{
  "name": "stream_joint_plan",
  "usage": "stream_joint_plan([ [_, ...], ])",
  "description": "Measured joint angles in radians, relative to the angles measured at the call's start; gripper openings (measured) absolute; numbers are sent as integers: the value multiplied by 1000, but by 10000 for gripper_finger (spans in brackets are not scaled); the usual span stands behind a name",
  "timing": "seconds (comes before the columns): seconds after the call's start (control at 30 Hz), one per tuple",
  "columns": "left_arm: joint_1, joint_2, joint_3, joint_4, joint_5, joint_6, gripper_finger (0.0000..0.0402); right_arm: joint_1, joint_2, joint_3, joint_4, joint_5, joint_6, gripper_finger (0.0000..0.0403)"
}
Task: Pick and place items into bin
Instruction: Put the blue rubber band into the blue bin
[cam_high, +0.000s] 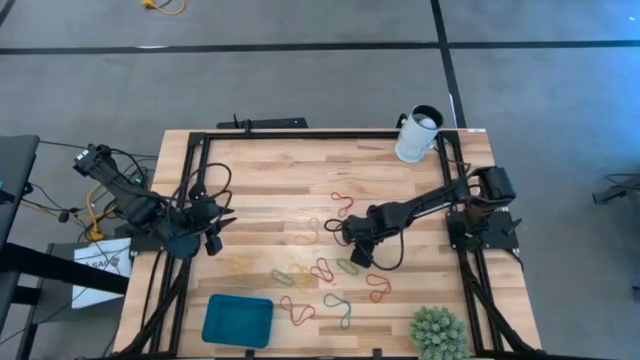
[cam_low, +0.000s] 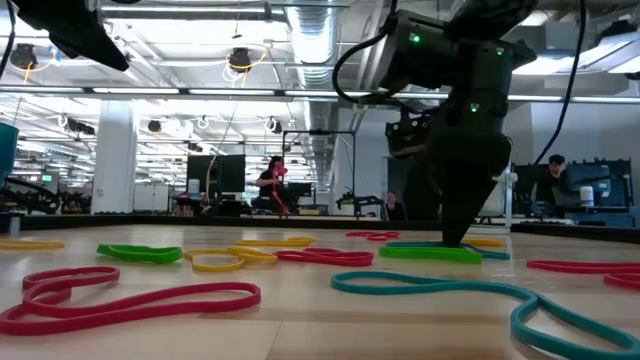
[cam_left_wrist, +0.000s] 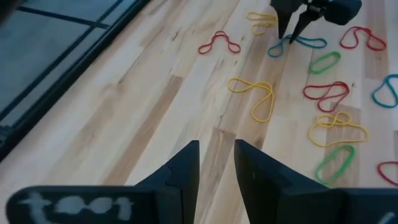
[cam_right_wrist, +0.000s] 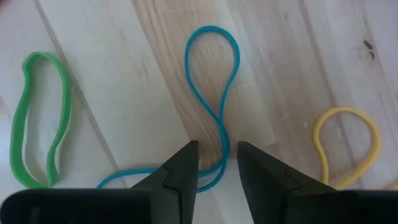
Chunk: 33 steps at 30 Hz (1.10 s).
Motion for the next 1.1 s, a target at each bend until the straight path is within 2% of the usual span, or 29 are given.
stream_joint_plan([
  [0.17, 0, 0, 0, 10, -43, 5, 91, 0, 12, 3, 0, 2, -1, 93],
  [0.37, 0, 0, 0, 27, -87, 6, 91, 16, -42, 16, 42, -5, -77, 8],
  [0.53, 0, 0, 0, 66, -118, 31, 91, 32, -120, 53, 189, -8, -130, 3],
  [0.7, 0, 3, -1, 66, -146, 28, 91, 68, -147, 130, 429, -31, -222, 2],
  [0.8, 0, 4, -1, 97, -197, 27, 91, 101, -99, 216, 532, -18, -310, 1],
  [0.97, 0, 4, -1, 116, -293, 26, 91, 172, 86, 442, 515, -35, -458, 1],
  [1.1, 0, 4, -1, 117, -310, 17, 91, 215, 220, 658, 527, -83, -558, 1],
])
